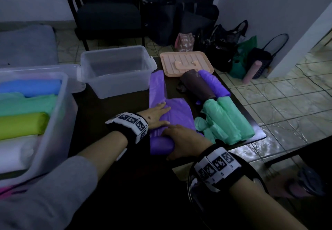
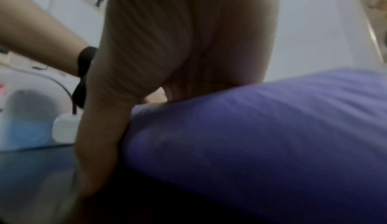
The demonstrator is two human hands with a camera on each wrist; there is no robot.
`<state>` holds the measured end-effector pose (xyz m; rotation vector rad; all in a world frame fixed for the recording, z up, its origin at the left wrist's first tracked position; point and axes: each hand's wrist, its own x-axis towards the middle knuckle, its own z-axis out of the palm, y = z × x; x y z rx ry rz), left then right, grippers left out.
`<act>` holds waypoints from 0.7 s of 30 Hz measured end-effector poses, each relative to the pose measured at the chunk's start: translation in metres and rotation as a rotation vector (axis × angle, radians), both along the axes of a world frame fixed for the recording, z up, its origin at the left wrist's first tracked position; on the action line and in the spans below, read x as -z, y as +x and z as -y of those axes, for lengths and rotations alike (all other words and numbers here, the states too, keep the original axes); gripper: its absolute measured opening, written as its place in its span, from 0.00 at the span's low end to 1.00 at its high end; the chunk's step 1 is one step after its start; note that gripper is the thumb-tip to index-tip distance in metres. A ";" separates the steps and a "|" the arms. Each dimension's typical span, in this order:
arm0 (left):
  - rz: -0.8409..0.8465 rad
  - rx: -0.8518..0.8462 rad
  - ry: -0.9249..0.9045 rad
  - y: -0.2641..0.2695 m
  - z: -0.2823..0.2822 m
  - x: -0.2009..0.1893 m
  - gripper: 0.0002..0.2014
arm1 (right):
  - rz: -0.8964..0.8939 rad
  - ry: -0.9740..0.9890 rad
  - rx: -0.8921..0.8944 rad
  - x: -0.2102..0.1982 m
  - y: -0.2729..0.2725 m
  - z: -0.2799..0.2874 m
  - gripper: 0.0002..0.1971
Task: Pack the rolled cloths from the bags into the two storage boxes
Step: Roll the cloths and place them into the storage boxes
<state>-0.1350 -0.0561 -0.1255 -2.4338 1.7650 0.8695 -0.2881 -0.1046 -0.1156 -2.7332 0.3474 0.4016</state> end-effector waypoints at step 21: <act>-0.017 0.052 0.001 0.011 -0.005 -0.001 0.34 | 0.116 0.166 0.021 0.005 0.003 -0.006 0.33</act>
